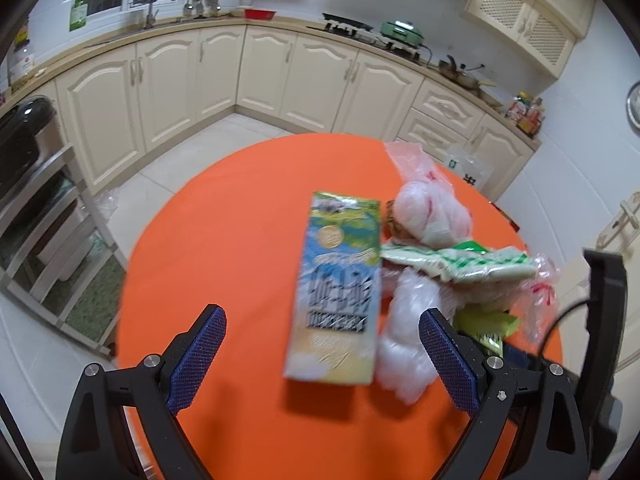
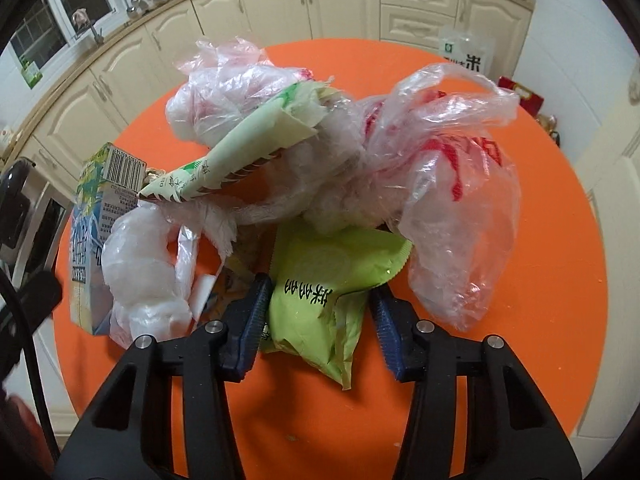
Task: Collect trash
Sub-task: 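Grasp the milk carton with the left tool while the right tool grasps the green wrapper, then carry the carton and green wrapper to the blue wastebasket and release both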
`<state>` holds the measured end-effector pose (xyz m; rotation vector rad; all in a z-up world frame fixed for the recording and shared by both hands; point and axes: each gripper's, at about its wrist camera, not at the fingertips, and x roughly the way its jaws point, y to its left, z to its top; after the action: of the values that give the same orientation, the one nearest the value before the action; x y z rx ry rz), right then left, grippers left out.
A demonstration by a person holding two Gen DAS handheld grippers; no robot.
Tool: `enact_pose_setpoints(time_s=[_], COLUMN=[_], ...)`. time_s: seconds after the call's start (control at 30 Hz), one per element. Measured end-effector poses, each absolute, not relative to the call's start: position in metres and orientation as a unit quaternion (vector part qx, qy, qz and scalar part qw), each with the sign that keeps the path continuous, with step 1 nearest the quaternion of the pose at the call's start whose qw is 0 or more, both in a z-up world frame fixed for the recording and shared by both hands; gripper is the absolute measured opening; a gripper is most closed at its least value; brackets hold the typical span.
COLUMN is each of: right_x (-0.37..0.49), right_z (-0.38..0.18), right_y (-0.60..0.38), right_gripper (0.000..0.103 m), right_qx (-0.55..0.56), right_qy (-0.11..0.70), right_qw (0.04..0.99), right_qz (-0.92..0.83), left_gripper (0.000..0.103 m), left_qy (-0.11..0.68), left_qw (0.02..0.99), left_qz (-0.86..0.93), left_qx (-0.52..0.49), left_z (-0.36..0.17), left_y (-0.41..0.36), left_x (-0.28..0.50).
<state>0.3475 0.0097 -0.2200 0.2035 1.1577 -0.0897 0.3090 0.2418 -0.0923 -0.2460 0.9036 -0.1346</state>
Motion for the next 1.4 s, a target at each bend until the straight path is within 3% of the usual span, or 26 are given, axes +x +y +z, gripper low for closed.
enact_pose_setpoints(time_s=[0.07, 0.13, 0.23, 0.63, 0.9, 1.4], right_x=[0.343, 0.342, 0.338, 0.326, 0.295, 0.223], right_z=[-0.219, -0.219, -0.218, -0.198, -0.181, -0.149], right_y=[0.005, 0.001, -0.001, 0.005, -0.002, -0.044], right_gripper=[0.044, 0.043, 0.042, 0.039, 0.022, 0.021], right_qx=[0.102, 0.103, 0.097, 0.097, 0.121, 0.155], right_qy=[0.548, 0.549, 0.55, 0.535, 0.517, 0.477], right_qw=[0.829, 0.828, 0.828, 0.839, 0.847, 0.864], right_qz=[-0.041, -0.039, -0.039, -0.025, -0.019, -0.051], left_gripper=[0.09, 0.079, 0.047, 0.046, 0.046, 0.046], left_qy=[0.439, 0.439, 0.439, 0.425, 0.4, 0.378], left_qw=[0.887, 0.887, 0.886, 0.893, 0.906, 0.915], left_qz=[-0.072, -0.066, -0.052, -0.024, -0.036, -0.089], left_qx=[-0.125, -0.129, -0.14, -0.146, -0.132, -0.112], left_z=[-0.099, -0.105, -0.114, -0.1, -0.075, -0.051], left_y=[0.24, 0.242, 0.248, 0.266, 0.253, 0.234], left_x=[0.318, 0.324, 0.33, 0.296, 0.233, 0.137])
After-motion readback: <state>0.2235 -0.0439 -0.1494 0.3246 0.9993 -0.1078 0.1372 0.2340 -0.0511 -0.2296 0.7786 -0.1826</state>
